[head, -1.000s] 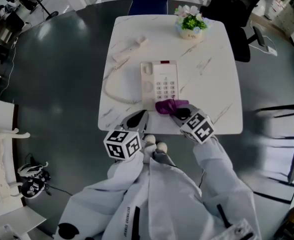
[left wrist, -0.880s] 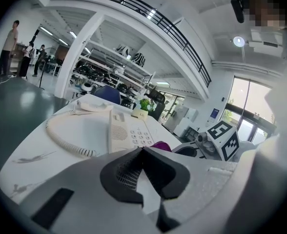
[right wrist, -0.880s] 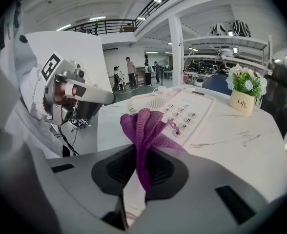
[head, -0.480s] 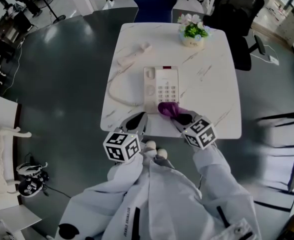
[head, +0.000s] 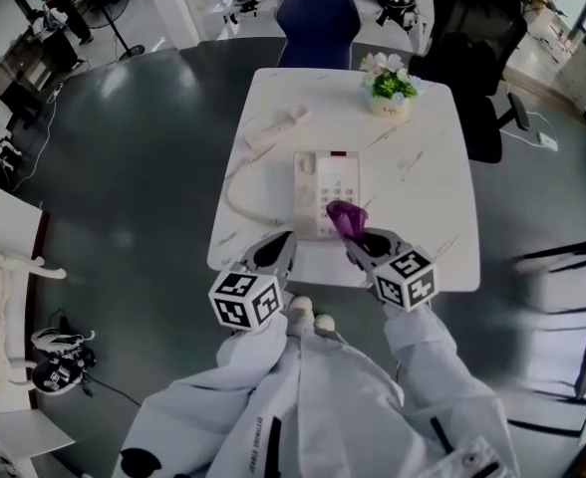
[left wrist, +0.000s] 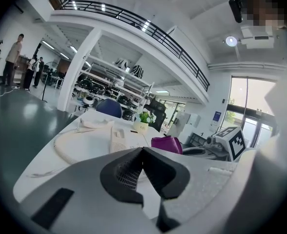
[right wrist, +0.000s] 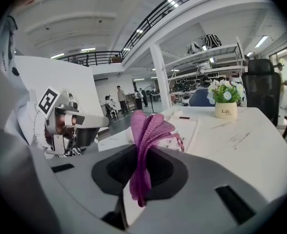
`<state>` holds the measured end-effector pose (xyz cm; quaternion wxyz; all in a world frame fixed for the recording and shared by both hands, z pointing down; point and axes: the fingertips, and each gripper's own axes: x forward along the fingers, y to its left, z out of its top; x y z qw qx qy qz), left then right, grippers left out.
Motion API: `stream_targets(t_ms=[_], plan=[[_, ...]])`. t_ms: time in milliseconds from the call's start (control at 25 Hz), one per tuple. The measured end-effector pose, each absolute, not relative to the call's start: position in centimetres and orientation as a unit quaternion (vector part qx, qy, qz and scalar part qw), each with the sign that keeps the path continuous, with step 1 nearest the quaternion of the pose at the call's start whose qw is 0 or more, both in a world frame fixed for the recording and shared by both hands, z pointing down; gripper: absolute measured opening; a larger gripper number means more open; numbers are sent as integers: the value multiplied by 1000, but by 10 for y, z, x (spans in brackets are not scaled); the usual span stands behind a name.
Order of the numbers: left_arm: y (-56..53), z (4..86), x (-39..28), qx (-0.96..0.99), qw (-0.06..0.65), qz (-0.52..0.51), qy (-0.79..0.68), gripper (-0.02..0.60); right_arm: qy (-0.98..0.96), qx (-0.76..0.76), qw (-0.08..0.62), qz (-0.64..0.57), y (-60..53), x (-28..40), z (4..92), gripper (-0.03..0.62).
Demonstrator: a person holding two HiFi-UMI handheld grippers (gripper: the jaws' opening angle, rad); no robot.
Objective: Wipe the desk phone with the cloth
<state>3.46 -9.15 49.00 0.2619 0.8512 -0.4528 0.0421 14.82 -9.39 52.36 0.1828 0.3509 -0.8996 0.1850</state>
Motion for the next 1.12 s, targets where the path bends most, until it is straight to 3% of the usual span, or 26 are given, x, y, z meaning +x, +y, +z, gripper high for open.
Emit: stream_targets(t_ms=[840,1120], plan=[[-152,500,14,851,275,53,-443,-2,-888,417,147,129,-179,140,481,38],[-174,511,9,849,290,56,-437,-2,-883,430,163,98,-214,136,473,38]])
